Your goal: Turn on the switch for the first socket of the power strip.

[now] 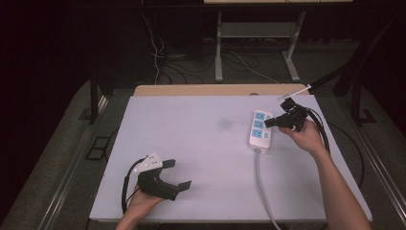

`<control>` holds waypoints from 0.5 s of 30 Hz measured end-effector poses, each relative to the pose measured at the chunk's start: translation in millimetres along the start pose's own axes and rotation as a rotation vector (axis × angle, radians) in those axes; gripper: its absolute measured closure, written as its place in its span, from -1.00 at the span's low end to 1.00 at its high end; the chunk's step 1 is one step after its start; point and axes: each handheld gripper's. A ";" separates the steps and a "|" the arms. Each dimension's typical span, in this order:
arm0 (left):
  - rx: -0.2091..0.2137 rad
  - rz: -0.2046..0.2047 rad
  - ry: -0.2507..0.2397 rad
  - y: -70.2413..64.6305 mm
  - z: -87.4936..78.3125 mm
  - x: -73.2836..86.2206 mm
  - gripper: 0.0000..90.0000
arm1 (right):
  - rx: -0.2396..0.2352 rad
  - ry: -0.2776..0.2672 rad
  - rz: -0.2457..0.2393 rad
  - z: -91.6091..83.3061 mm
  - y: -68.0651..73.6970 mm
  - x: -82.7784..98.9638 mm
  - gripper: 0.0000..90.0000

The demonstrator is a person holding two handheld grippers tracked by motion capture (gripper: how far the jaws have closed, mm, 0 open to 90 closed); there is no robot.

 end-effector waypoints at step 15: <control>-0.001 0.004 0.003 0.5 0.6 0.0 -1.00 | -0.006 0.028 0.053 10.3 -15.5 12.7 0.98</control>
Point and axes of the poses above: each handheld gripper's, and its own axes: z roughly forward along the jaws, x roughly out of its underside, y roughly to its left, and after that the axes turned 14 degrees about -x, right-handed
